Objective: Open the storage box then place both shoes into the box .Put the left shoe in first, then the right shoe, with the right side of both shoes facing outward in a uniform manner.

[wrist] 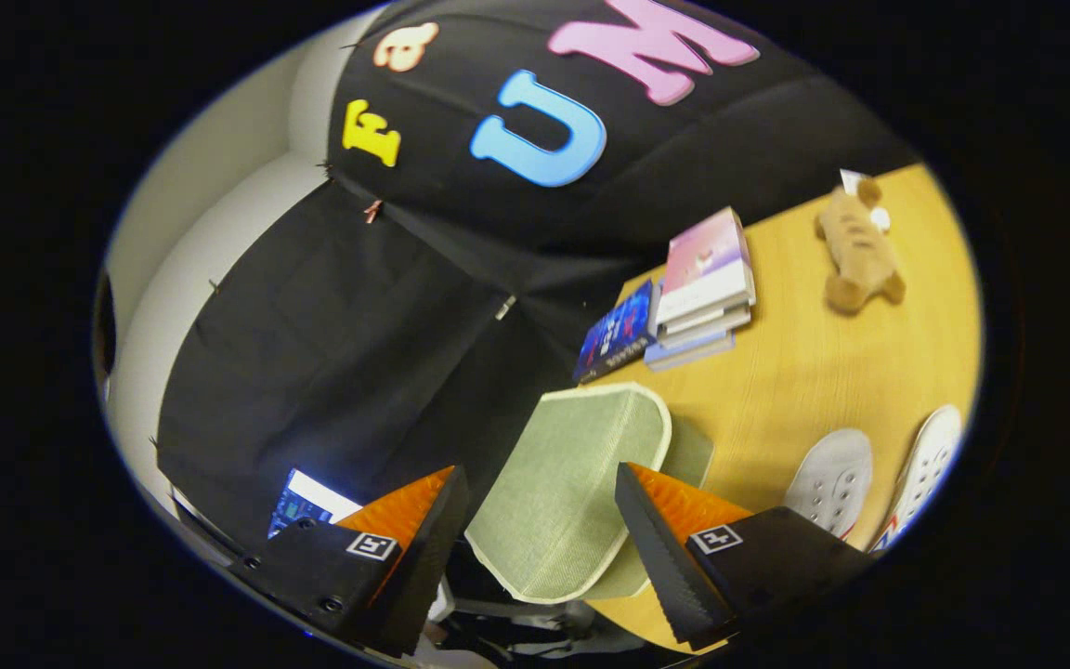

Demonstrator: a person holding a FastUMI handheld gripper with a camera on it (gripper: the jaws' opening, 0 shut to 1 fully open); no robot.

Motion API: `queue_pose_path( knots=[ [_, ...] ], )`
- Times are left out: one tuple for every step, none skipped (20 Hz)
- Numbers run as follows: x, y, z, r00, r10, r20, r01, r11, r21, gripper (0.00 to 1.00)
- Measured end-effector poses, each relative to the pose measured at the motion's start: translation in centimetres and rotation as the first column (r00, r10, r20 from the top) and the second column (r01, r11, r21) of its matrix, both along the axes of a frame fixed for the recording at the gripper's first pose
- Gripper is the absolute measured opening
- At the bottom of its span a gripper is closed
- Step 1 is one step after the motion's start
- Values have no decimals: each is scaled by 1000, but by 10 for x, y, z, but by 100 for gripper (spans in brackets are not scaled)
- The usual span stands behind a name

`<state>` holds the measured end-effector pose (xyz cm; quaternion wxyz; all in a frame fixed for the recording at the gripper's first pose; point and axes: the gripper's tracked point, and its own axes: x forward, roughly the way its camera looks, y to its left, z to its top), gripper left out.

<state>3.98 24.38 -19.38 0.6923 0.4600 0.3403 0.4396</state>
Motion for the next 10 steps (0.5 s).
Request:
queue_pose_path(
  knots=[
    [1,6,-13,998,26,-52,-25,999,24,98],
    [-1,11,-26,993,57,-101,-52,997,49,98],
    [-2,15,-36,985,88,-147,-76,994,84,98],
    [-4,21,-46,975,117,-188,-96,988,120,98],
    [-4,27,-53,965,143,-218,-112,983,146,98],
    [-6,33,-59,955,165,-248,-125,978,167,98],
    [-7,38,-65,943,189,-273,-140,972,187,98],
    [-10,43,-69,933,210,-294,-152,966,209,98],
    [-12,49,-71,921,231,-313,-161,959,234,98],
    [-16,51,-72,910,254,-328,-172,950,259,98]
  ],
)
